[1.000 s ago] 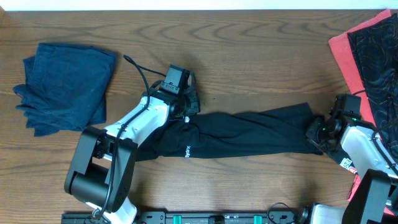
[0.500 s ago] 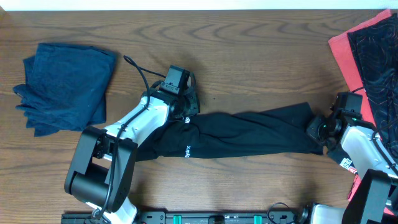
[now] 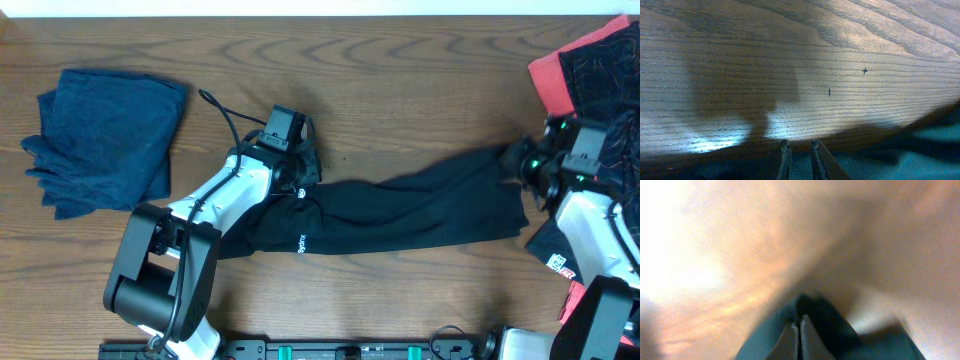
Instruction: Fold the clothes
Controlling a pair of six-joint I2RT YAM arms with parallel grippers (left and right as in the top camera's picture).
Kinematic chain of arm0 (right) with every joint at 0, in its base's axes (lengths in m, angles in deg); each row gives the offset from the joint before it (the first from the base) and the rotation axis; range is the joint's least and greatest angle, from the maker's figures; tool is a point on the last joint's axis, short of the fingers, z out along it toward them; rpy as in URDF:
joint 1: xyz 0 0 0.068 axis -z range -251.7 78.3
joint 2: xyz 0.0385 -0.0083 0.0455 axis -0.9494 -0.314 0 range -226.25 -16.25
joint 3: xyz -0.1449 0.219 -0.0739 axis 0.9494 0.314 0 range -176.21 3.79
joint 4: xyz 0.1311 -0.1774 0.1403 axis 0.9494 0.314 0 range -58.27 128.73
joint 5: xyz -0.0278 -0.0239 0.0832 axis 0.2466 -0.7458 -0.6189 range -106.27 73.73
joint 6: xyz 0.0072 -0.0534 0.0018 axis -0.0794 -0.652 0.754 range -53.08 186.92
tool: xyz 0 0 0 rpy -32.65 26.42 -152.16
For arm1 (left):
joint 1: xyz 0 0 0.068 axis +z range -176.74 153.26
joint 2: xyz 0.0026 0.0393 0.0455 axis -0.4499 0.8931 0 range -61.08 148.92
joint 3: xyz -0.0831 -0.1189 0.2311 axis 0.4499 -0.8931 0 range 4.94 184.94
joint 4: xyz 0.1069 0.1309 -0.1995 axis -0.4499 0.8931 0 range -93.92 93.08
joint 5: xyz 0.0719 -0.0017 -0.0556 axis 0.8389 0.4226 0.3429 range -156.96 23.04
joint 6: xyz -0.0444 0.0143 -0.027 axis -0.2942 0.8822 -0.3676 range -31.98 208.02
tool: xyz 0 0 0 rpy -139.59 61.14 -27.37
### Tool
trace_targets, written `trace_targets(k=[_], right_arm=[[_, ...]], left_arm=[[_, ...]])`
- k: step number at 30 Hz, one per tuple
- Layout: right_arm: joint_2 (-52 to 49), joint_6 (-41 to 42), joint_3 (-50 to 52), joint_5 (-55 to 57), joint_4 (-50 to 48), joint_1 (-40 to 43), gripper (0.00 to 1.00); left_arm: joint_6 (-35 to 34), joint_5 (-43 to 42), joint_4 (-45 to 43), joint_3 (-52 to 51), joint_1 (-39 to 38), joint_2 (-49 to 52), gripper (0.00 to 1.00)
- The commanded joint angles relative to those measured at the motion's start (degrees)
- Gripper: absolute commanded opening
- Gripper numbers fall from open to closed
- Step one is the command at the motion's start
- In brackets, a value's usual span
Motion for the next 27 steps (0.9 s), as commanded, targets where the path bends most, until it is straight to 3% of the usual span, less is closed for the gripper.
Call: trace_targets(k=[1, 8, 13, 21, 27], right_arm=[[0.74, -0.35, -3.89, -4.52, -0.68, 0.20, 0.01], [0.74, -1.57, -4.72, -4.11, -0.35, 0.20, 0.01], [0.74, -4.44, -4.72, -3.56, 6.03, 0.22, 0.01], [0.74, -4.48, -4.61, 14.10, 21.00, 0.22, 0.01], [0.72, -4.92, -4.07, 20.20, 25.22, 0.22, 0.01]], left_arm=[[-0.02, -0.55, 0.17, 0.20, 0.07, 0.52, 0.17], [-0.02, -0.52, 0.17, 0.20, 0.07, 0.52, 0.17], [-0.02, -0.55, 0.20, 0.20, 0.07, 0.52, 0.17], [0.20, -0.50, 1.31, 0.20, 0.07, 0.52, 0.17], [0.20, -0.50, 1.46, 0.20, 0.07, 0.52, 0.17]])
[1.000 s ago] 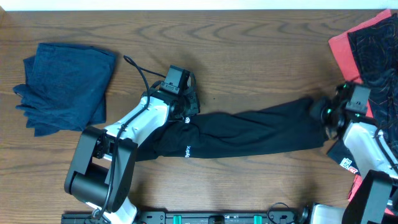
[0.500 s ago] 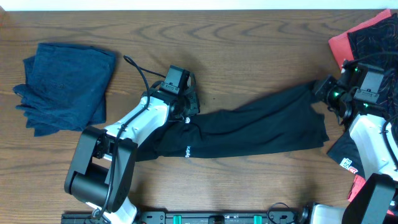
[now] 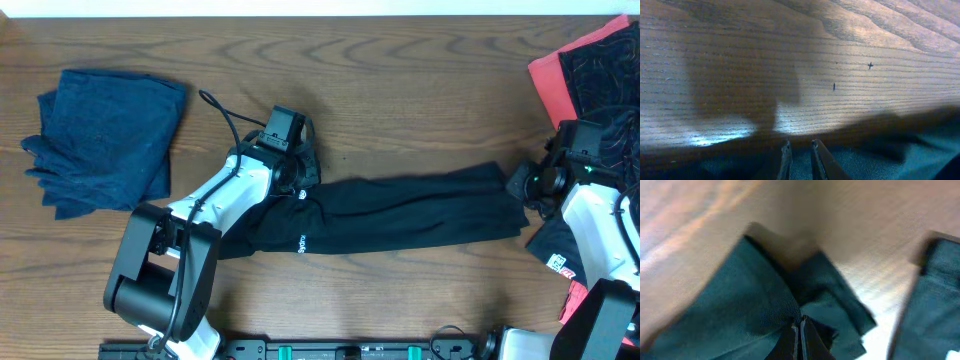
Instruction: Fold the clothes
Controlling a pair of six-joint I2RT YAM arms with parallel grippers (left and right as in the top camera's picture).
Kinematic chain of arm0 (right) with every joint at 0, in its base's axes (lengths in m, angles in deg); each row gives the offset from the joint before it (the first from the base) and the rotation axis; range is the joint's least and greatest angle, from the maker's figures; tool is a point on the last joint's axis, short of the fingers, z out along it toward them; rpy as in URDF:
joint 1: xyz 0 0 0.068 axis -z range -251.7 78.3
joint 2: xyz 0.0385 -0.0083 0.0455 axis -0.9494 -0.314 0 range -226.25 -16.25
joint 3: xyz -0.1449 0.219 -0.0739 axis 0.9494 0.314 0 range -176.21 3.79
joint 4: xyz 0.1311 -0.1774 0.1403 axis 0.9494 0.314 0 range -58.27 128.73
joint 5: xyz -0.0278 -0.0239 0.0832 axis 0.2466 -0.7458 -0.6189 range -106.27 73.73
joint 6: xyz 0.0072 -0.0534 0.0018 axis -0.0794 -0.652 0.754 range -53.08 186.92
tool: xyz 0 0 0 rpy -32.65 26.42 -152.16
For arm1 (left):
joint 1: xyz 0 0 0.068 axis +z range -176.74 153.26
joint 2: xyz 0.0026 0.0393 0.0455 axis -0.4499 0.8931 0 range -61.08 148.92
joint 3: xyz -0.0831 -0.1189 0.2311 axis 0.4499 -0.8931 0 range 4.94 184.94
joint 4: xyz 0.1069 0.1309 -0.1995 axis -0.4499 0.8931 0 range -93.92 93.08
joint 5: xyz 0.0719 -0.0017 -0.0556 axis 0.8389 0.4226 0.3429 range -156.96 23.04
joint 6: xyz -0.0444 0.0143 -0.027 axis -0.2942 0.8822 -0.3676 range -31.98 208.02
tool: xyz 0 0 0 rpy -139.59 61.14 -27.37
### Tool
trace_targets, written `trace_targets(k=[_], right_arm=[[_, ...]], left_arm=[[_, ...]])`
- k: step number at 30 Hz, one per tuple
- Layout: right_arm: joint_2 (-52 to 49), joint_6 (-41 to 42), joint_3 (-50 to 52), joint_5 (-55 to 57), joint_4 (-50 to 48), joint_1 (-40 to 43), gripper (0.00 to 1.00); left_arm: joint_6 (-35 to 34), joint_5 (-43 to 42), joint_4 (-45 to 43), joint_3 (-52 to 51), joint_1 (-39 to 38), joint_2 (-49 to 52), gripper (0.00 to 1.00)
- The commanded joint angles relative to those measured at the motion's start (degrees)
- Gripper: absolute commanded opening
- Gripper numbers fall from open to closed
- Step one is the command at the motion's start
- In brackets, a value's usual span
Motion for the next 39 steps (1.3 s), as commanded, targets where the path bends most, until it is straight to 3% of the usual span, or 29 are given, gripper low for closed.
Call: trace_targets(k=[1, 18, 20, 27, 33, 39], right_arm=[[0.70, -1.16, -0.13, 6.91, 1.40, 0.22, 0.01], [0.70, -0.07, -0.02, 14.75, 5.42, 1.84, 0.02], [0.70, -0.07, -0.02, 14.58, 5.53, 2.10, 0.09], [0.70, -0.11, 0.00, 13.57, 6.71, 2.08, 0.48], [0.70, -2.97, 0.63, 5.99, 6.88, 2.08, 0.71], [0.70, -7.17, 1.62, -1.97, 6.95, 2.08, 0.82]], left_arm=[[0.17, -0.50, 0.26, 0.20, 0.07, 0.52, 0.17], [0.20, -0.50, 0.48, 0.20, 0.07, 0.52, 0.17], [0.17, -0.50, 0.48, 0.20, 0.07, 0.52, 0.17], [0.85, -0.48, 0.50, 0.20, 0.07, 0.52, 0.17], [0.85, -0.48, 0.48, 0.20, 0.09, 0.52, 0.17], [1.68, -0.48, 0.48, 0.20, 0.07, 0.52, 0.17]])
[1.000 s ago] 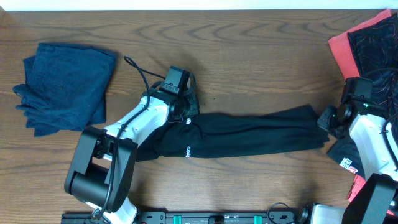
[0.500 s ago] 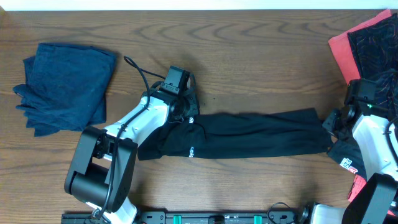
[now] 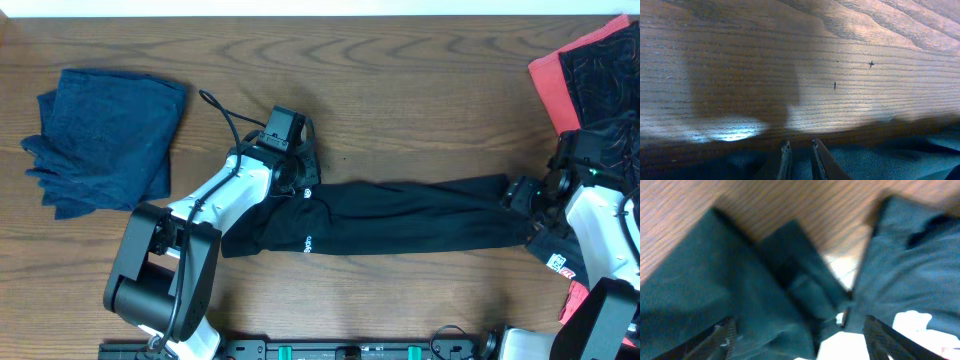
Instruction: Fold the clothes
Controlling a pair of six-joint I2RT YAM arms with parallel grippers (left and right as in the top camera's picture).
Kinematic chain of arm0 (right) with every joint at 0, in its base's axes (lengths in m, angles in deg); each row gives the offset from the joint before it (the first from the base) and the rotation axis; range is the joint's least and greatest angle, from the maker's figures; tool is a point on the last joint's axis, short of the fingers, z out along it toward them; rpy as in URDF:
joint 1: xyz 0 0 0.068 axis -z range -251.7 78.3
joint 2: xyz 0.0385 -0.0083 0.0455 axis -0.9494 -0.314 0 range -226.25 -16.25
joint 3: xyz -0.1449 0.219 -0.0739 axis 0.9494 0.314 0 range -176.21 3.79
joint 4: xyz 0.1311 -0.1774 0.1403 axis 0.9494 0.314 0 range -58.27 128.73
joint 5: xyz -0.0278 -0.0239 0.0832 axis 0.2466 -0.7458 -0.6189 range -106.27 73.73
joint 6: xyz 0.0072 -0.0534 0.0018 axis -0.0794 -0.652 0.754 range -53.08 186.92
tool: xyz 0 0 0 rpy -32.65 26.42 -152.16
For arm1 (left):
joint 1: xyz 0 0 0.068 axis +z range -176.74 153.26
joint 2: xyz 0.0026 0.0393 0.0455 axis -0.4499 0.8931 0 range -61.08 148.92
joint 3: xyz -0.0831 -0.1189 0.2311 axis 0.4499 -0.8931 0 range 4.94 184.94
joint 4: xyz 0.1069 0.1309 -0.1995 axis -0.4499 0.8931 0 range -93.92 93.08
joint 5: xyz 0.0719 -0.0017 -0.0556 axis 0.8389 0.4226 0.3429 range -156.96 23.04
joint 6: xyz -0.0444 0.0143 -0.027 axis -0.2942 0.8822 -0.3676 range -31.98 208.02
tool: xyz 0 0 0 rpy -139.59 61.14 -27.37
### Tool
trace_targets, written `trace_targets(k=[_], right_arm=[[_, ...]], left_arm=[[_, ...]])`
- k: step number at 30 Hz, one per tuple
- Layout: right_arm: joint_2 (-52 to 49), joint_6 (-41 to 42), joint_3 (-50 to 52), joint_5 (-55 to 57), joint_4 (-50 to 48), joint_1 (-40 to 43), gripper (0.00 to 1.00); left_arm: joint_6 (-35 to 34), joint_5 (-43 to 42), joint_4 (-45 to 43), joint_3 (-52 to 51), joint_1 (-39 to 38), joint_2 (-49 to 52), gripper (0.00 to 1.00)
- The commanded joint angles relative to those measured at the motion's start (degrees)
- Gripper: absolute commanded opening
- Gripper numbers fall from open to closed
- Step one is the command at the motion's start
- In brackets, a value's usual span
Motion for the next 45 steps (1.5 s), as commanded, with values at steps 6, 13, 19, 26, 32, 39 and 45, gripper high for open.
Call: trace_targets(k=[6, 13, 19, 26, 32, 39, 45], right_arm=[[0.22, -2.84, 0.81, -1.70, 0.02, 0.26, 0.82], [-6.64, -5.33, 0.90, 0.61, -1.16, 0.44, 0.88], [-14.53, -8.50, 0.90, 0.68, -5.40, 0.44, 0.88], [-17.16, -12.79, 0.87, -4.57, -8.24, 0.42, 0.62], [-14.93, -12.74, 0.57, -5.05, -8.31, 0.44, 0.12], [-8.85, -9.75, -2.05, -3.72, -6.75, 2.05, 0.02], [-2.60, -8.90, -10.27, -1.57, 0.72, 3.85, 0.01]], left_arm=[[1.40, -0.48, 0.31, 0.20, 0.07, 0.52, 0.17], [1.40, -0.48, 0.50, 0.20, 0.07, 0.52, 0.17], [1.42, -0.48, 0.48, 0.20, 0.09, 0.52, 0.17], [2.45, -0.44, 0.44, 0.20, 0.09, 0.52, 0.17], [2.91, -0.28, 0.44, 0.22, 0.15, 0.52, 0.17], [3.17, -0.28, 0.59, 0.48, 1.81, -2.82, 0.17], [3.13, -0.28, 7.08, 0.52, 7.80, -11.10, 0.17]])
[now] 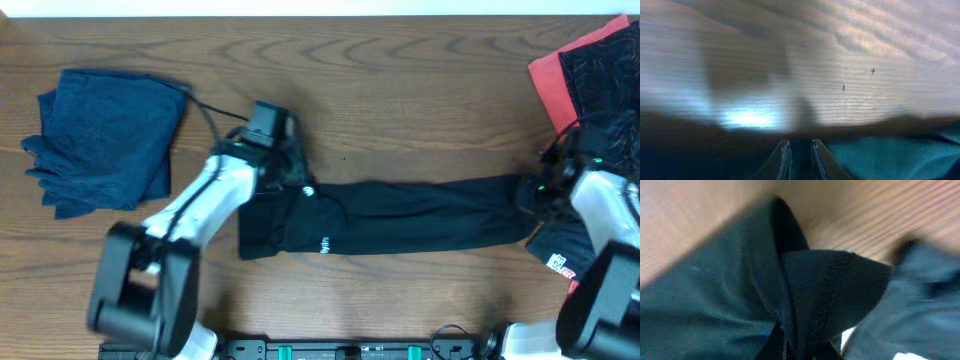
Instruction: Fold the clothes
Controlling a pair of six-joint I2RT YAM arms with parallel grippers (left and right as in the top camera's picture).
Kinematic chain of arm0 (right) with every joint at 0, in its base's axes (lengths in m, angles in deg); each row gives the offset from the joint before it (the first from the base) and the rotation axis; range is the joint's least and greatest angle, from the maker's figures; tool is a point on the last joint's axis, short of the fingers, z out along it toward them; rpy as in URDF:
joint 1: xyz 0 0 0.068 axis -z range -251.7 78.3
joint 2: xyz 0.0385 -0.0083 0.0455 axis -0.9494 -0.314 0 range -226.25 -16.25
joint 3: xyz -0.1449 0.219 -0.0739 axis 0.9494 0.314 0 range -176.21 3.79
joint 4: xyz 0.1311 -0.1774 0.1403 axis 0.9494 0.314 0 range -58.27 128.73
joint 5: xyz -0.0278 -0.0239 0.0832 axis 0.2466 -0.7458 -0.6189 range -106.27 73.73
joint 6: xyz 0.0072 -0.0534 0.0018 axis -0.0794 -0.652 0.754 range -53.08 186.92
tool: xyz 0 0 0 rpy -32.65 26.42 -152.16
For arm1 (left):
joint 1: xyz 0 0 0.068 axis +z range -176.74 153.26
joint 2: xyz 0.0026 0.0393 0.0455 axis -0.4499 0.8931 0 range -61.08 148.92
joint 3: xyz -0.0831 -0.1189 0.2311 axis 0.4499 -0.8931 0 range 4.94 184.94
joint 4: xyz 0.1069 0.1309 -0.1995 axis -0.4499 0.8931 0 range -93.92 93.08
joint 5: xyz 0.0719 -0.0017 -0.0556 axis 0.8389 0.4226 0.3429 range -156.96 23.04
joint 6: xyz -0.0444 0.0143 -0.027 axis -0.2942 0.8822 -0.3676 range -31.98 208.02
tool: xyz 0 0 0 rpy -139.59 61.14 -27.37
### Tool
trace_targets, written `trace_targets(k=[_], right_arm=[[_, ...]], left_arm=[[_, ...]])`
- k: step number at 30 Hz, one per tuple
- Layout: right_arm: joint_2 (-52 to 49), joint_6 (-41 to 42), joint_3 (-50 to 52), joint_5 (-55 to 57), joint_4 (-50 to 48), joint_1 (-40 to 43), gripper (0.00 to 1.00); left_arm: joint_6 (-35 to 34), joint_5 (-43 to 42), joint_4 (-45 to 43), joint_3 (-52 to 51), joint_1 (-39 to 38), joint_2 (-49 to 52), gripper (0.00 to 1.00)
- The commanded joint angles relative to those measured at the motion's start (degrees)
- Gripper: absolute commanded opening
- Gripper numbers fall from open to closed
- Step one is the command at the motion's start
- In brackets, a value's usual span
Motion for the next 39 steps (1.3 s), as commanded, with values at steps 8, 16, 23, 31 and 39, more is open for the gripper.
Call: trace_targets(k=[8, 16, 23, 31, 39], right_arm=[[5.22, -4.35, -11.87, -2.58, 9.70, -12.70, 0.01], [3.41, -0.31, -11.61, -2.62, 10.05, -29.90, 0.02], [-1.95, 1.51, -11.61, -2.71, 7.23, -39.23, 0.03], [-8.09, 3.87, -11.61, -8.00, 3.52, -45.35, 0.20], [-7.82, 3.82, -12.22, -9.53, 1.86, -46.77, 0.60]], left_arm=[[0.63, -0.33, 9.73, 0.52, 4.81, -6.23, 0.17], [0.63, -0.33, 10.32, 0.52, 4.81, -6.23, 0.17], [0.63, -0.33, 11.21, 0.52, 4.81, -6.23, 0.17], [0.63, -0.33, 11.89, 0.52, 4.81, -6.23, 0.17], [0.66, -0.33, 11.93, 0.52, 4.81, -6.23, 0.17]])
